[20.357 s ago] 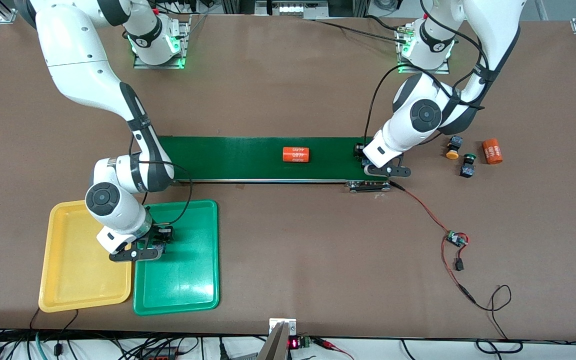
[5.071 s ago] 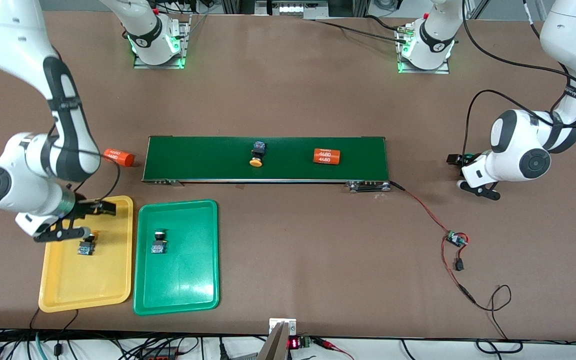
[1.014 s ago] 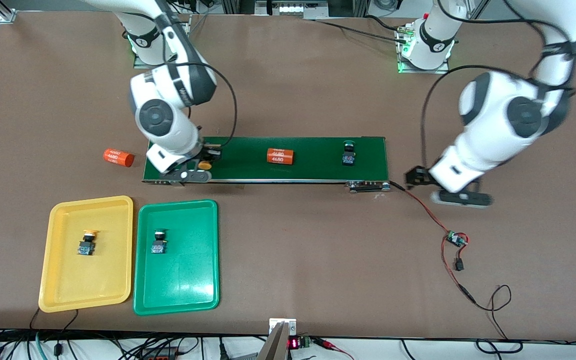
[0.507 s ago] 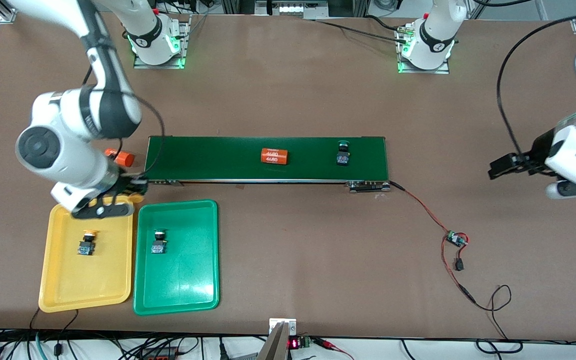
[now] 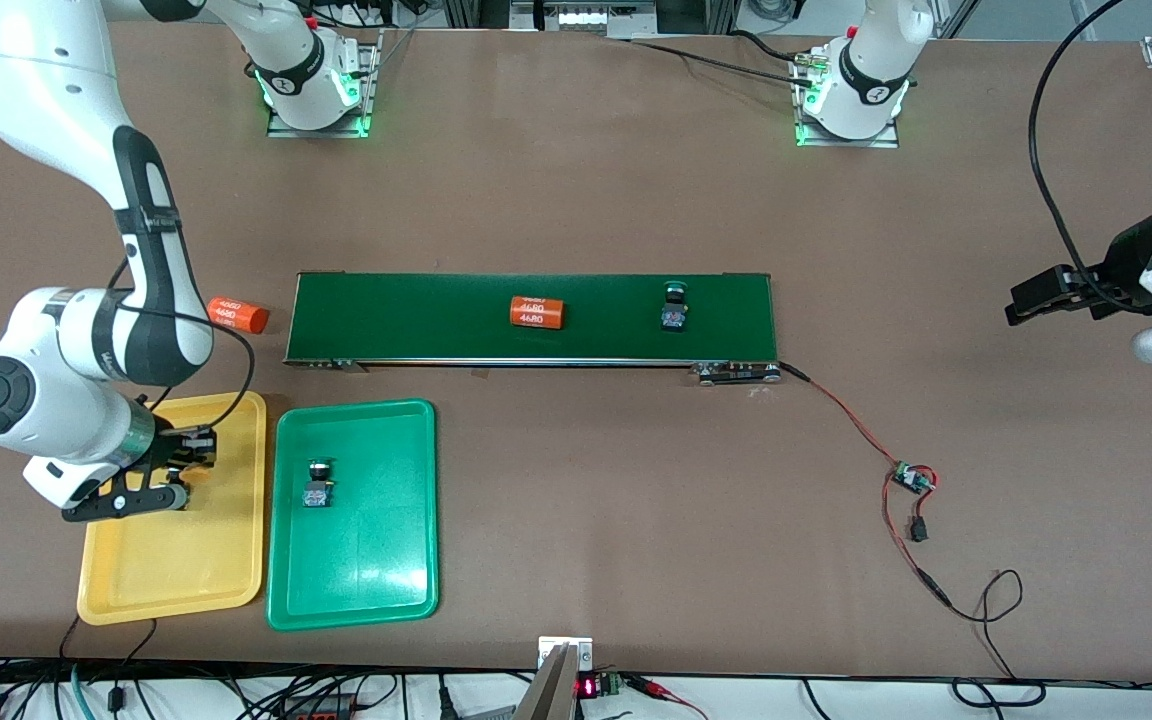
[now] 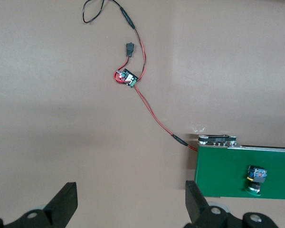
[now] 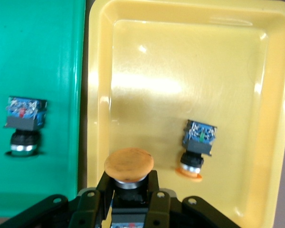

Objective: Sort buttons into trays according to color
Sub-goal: 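Lower the button into the yellow tray and open the right gripper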

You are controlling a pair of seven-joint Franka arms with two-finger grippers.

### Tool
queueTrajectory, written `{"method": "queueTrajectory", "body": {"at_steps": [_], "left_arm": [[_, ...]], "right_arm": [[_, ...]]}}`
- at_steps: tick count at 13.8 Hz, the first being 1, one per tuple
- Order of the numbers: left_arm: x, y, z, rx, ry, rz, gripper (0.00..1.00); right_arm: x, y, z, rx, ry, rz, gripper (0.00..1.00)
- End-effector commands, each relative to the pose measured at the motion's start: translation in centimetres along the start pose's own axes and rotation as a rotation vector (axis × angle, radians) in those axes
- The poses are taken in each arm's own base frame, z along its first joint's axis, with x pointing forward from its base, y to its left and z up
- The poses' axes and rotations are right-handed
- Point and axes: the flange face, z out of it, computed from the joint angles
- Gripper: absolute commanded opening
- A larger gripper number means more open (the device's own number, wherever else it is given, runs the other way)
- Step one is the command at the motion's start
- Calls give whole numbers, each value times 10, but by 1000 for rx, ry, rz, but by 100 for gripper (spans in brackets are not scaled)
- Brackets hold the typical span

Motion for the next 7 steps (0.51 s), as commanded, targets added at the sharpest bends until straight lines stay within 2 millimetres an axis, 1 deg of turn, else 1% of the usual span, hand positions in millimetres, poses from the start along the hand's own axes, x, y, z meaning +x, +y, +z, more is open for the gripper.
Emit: {"method": "queueTrajectory", "body": {"at_steps": [1,2,5,6,7], "left_arm": [[-3,-13,-11,14,5,25,100],[-2,-12,-11,15,5,20,100],[-6,-10,-12,17,-9,37,100],[-7,-10,-15,15,-5,39,100],[-14,-10,-29,14,18,40,100]], "right_arm": [[12,-9,15,-3,35,-25,14],[13,-9,22,-7,41,-27,16],[13,-9,40,-14,44,-35,16],[12,-8,47,-18,42,-38,17],[11,-3,52,-19,41,-30,19]]}}
